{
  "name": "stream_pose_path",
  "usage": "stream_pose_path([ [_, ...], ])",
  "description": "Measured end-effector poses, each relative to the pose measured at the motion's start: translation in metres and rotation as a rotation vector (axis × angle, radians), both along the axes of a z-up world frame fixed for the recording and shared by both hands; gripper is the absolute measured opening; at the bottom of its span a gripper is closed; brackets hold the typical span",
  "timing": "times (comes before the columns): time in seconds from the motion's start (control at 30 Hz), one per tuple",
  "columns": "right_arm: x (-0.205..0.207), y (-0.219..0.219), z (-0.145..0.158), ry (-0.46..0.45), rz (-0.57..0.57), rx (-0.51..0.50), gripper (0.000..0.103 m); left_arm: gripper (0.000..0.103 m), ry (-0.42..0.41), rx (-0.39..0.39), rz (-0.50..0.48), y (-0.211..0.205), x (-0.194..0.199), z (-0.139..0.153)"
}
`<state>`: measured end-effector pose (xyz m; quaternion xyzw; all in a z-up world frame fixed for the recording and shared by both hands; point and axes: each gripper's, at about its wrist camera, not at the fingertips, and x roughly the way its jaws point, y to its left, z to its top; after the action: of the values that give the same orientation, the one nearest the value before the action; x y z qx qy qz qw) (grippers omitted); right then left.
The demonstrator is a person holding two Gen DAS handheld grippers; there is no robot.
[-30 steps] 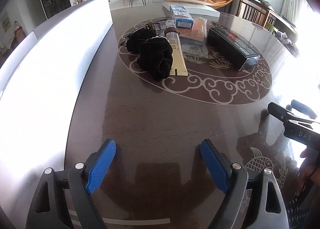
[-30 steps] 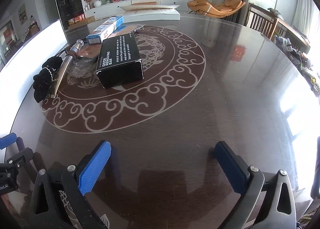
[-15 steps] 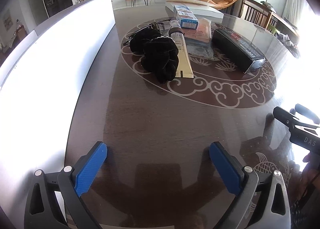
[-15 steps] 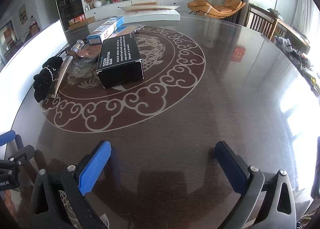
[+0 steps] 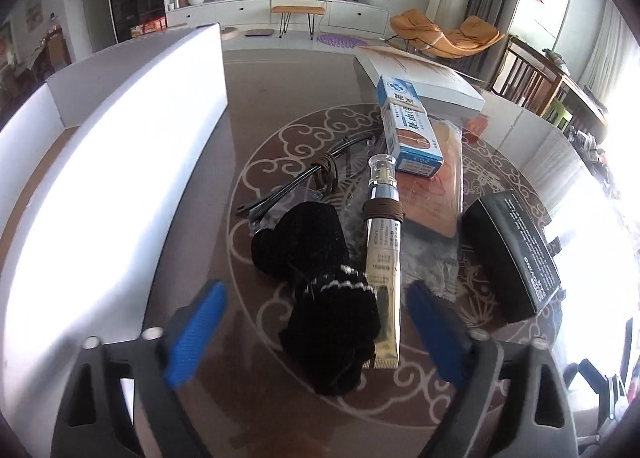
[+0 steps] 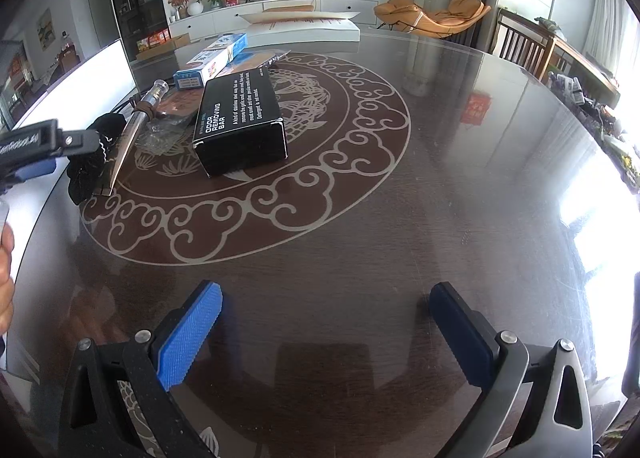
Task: Organize objects
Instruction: 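Return the left tool to the table and grasp the black fuzzy hat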
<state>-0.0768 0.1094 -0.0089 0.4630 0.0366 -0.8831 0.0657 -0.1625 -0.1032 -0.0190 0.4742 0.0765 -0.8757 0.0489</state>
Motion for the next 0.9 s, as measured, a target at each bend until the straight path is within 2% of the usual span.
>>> stream_pose_path([
  [0.03, 0.0, 0.0, 0.0, 0.0, 0.0, 0.0, 0.103, 0.042, -0.018, 0.015, -0.014, -0.002, -0.005, -0.006],
  [0.07, 0.0, 0.0, 0.0, 0.0, 0.0, 0.001, 0.103, 0.036, 0.008, 0.057, -0.028, -0.003, -0.005, -0.006],
  [0.13, 0.0, 0.0, 0.0, 0.001, -0.001, 0.001, 0.103, 0.035, 0.013, 0.021, -0.043, 0.003, -0.001, -0.002],
  [0.23, 0.0, 0.0, 0.001, 0.002, 0.0, 0.001, 0.103, 0.035, -0.004, 0.03, -0.159, 0.029, 0.019, -0.005],
  [0.33, 0.0, 0.0, 0.001, 0.001, 0.0, 0.0, 0.103, 0.035, -0.012, 0.031, -0.272, 0.06, 0.055, -0.005],
  [0.4, 0.0, 0.0, 0.001, 0.002, -0.001, 0.001, 0.103, 0.036, -0.019, 0.051, -0.271, 0.064, 0.075, -0.004],
  [0.47, 0.0, 0.0, 0.001, 0.002, 0.0, 0.001, 0.103, 0.037, -0.015, 0.043, -0.222, 0.055, 0.088, -0.003],
  [0.5, 0.0, 0.0, 0.001, 0.002, 0.0, 0.001, 0.103, 0.042, -0.016, 0.026, -0.201, 0.049, 0.092, -0.003],
  [0.6, 0.0, 0.0, 0.0, 0.002, 0.0, 0.001, 0.103, 0.069, -0.041, -0.032, -0.195, 0.039, 0.093, -0.012],
  [0.7, 0.0, 0.0, 0.001, 0.003, -0.002, 0.002, 0.103, 0.071, -0.038, -0.067, -0.206, 0.035, 0.094, -0.018],
  [0.77, 0.0, 0.001, 0.001, 0.003, -0.005, 0.002, 0.103, 0.077, -0.036, -0.096, -0.215, 0.039, 0.091, -0.021],
  [0.8, 0.001, 0.001, 0.002, 0.003, -0.006, 0.002, 0.103, 0.084, -0.031, -0.103, -0.214, 0.041, 0.09, -0.022],
  [0.9, 0.001, 0.001, 0.002, 0.004, -0.006, 0.001, 0.103, 0.097, -0.023, -0.099, -0.192, 0.04, 0.087, -0.025],
])
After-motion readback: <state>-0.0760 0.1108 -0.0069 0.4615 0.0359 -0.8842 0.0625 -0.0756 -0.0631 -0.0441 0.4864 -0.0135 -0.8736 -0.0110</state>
